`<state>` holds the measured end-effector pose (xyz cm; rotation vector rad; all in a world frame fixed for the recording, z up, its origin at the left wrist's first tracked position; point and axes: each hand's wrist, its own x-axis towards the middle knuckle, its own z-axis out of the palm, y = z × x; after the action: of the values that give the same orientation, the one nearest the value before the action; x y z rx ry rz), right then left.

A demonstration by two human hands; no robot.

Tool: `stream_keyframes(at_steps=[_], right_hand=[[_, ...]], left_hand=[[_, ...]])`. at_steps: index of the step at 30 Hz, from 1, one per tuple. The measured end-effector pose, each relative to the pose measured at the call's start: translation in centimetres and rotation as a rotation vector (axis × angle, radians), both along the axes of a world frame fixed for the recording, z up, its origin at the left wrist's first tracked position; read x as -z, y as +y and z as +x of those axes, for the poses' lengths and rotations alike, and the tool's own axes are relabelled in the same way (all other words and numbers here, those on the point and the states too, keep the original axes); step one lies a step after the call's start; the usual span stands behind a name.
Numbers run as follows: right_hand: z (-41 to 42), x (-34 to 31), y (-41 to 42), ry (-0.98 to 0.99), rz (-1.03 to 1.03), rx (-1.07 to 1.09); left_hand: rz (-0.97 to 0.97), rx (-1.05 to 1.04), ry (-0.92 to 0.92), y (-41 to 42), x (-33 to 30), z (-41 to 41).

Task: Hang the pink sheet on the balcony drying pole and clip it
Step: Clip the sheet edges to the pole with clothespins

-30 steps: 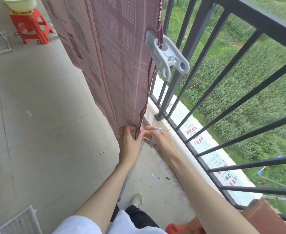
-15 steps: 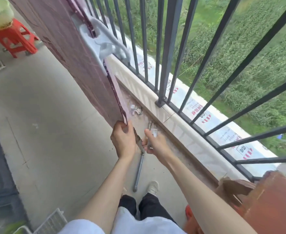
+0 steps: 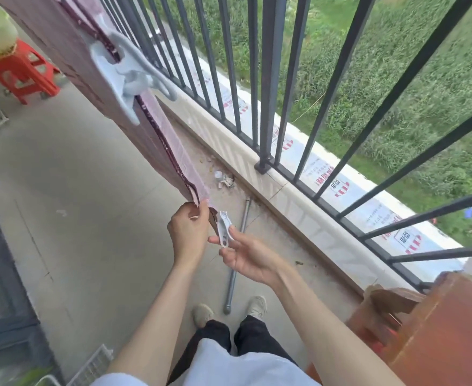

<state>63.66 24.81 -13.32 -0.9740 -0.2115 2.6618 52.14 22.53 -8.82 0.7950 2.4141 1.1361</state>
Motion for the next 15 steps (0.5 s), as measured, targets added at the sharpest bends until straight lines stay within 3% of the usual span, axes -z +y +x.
stream_keyframes(at_steps=[7,15], right_hand=[[0.19,-0.48,0.28,0.003,-0.033,-0.064],[-0.47,-0.31,0.31,-0.028,0.063,-0.036]], left_hand=[[-0.036,0.009,-0.059,-0.01,0.18,-0.65],[-0.061,0.013,-0.078,-0.11,-0.05,-0.87]])
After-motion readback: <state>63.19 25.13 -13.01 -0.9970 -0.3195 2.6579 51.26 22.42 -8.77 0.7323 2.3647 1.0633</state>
